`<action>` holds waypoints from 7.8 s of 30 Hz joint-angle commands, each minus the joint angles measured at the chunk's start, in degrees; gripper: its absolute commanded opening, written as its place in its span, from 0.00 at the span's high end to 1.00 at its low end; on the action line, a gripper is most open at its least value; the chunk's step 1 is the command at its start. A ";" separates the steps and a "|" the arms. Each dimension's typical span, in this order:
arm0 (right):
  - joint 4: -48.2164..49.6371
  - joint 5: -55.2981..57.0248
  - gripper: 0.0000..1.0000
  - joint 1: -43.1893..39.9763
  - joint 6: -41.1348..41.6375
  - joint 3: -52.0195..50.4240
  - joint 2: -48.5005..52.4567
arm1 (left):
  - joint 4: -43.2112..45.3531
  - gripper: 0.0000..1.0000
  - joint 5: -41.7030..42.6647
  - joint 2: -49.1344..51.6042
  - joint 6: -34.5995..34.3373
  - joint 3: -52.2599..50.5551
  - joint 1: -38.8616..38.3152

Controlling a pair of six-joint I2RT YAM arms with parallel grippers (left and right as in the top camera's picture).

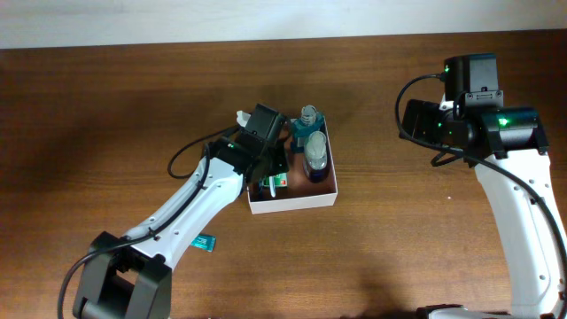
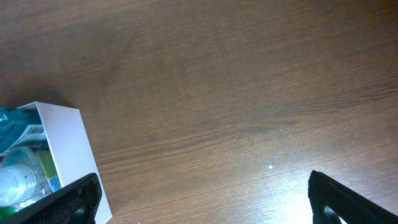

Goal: Pack container
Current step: 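Lower the toothbrush beside the Dettol bar and open the left gripper, then raise the left gripper out of the box toward the toothpaste, then lower the left gripper and close it on the Colgate toothpaste tube, then lift the Colgate tube and carry it right toward the box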

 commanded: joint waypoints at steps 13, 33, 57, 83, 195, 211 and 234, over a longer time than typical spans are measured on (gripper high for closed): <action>0.00 0.52 0.02 -0.22 0.20 0.02 0.37 | 4.42 0.95 -4.35 4.22 -1.49 -0.70 -3.15; 0.00 0.52 0.02 -0.22 0.20 0.02 0.37 | 5.03 0.91 -2.14 6.75 -1.44 -0.70 -3.54; 0.00 0.52 0.02 -0.22 0.22 0.02 0.37 | 3.67 0.86 0.85 6.23 -1.44 -0.68 -4.02; 0.00 0.52 0.02 -0.22 0.22 0.02 0.37 | -5.92 0.64 -13.88 -11.30 1.60 1.66 -3.89; 0.00 0.52 0.02 -0.22 0.20 0.02 0.37 | -4.66 0.56 -11.63 -13.62 -30.99 -34.91 16.76; 0.00 0.52 0.02 -0.22 0.22 0.02 0.37 | -4.63 0.77 -14.29 -13.64 -27.50 -34.42 16.74; 0.00 0.52 0.02 -0.22 0.22 0.02 0.37 | -2.99 0.76 -8.79 -27.82 2.32 -18.80 16.68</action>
